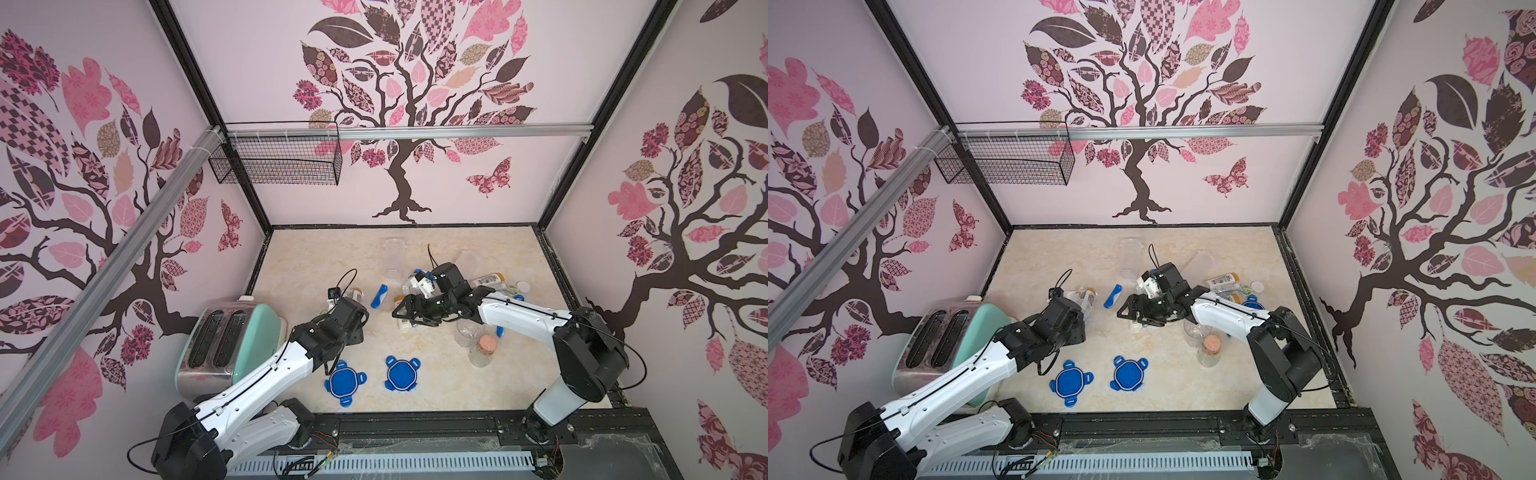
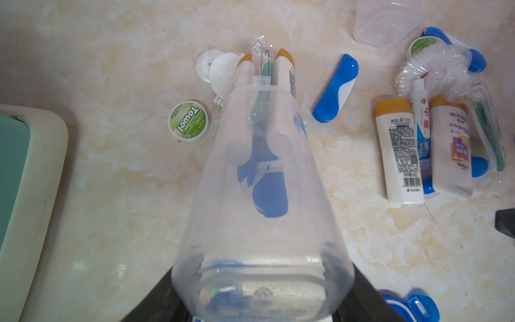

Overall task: Take out toiletry kits
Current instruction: 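Pour the toiletry kits out of the container.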

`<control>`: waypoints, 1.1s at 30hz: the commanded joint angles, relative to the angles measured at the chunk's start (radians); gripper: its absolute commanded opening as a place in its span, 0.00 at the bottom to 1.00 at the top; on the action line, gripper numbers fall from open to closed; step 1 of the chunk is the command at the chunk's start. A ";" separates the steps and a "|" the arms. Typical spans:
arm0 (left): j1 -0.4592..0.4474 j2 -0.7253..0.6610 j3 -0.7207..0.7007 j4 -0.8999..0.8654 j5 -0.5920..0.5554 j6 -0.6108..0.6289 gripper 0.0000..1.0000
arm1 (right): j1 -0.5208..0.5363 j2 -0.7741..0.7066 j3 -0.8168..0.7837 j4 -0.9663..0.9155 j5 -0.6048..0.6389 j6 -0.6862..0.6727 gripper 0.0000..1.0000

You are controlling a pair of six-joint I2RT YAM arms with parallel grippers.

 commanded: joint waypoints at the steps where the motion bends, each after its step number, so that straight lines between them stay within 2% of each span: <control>1: 0.026 0.006 0.035 0.034 0.015 0.016 0.30 | -0.004 -0.062 -0.007 -0.017 0.061 -0.035 0.90; 10: 0.043 0.023 0.053 0.024 0.065 0.021 0.29 | -0.004 -0.088 -0.006 -0.046 0.082 -0.068 0.90; 23: 0.043 -0.141 -0.017 -0.044 0.175 -0.012 0.29 | -0.004 -0.076 -0.001 -0.049 0.079 -0.077 0.90; 33: 0.043 -0.204 -0.044 -0.083 0.186 -0.027 0.29 | -0.004 -0.072 -0.010 -0.043 0.074 -0.069 0.90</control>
